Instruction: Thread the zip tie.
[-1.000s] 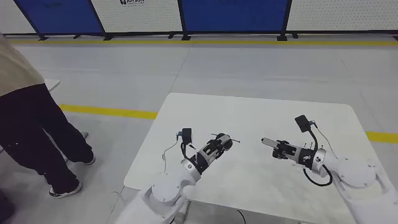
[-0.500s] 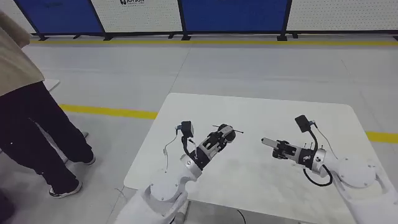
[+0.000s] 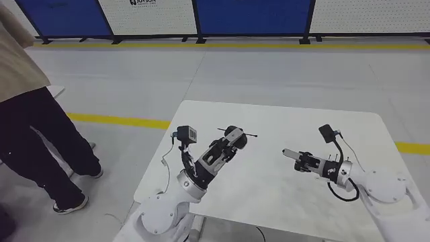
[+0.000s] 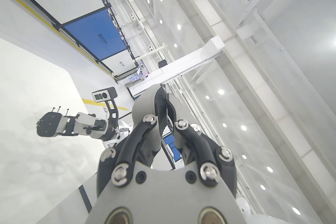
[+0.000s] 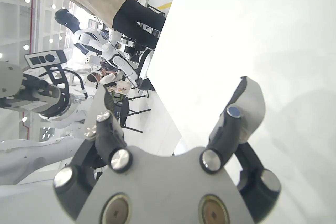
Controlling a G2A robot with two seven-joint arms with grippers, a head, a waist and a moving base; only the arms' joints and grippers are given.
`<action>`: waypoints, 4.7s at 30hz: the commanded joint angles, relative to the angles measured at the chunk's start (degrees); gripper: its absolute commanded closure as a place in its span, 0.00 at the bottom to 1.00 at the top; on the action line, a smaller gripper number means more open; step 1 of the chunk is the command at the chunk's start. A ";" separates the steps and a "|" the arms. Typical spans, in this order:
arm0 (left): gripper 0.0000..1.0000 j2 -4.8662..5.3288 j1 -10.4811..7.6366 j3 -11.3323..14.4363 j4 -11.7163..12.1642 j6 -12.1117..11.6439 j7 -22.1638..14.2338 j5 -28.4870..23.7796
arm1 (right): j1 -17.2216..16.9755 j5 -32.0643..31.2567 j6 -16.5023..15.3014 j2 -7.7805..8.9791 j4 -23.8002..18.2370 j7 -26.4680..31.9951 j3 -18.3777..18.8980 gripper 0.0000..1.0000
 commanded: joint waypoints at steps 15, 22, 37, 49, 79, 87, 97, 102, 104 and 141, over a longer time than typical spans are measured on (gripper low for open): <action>1.00 -1.05 -6.95 9.27 18.70 7.97 -0.93 2.17 | 0.00 0.00 0.00 0.00 0.00 0.00 0.00 0.00; 1.00 -1.58 -8.88 11.92 22.69 7.71 -0.11 1.92 | 0.00 0.00 0.00 0.00 0.00 0.00 0.00 0.00; 1.00 -1.58 -8.88 11.92 22.69 7.71 -0.11 1.92 | 1.79 -8.87 3.94 2.09 -2.93 7.33 7.01 0.00; 1.00 -1.58 -8.88 11.92 22.69 7.71 -0.11 1.92 | 11.48 -27.41 14.48 3.53 -1.48 21.28 5.63 0.00; 1.00 -1.58 -8.88 11.92 22.69 7.71 -0.11 1.92 | 19.93 -37.54 20.82 3.77 5.03 29.03 -2.28 0.00; 1.00 -1.58 -8.88 11.92 22.69 7.71 -0.11 1.92 | 18.40 -37.05 18.70 2.48 8.09 23.44 -6.74 0.00; 1.00 -1.58 -8.88 11.92 22.69 7.71 -0.11 1.92 | 19.17 -38.05 20.06 2.15 8.31 21.88 -7.32 0.00; 1.00 -1.58 -8.88 11.92 22.69 7.71 -0.11 1.92 | 17.33 -36.34 17.19 2.20 8.32 18.48 -6.50 0.00; 1.00 -1.58 -8.88 11.92 22.69 7.71 -0.11 1.92 | 16.01 -34.51 15.03 2.48 8.49 16.96 -4.88 0.00; 1.00 -1.58 -8.88 11.92 22.69 7.71 -0.11 1.92 | 11.54 -30.97 9.57 3.71 9.52 16.98 0.70 0.55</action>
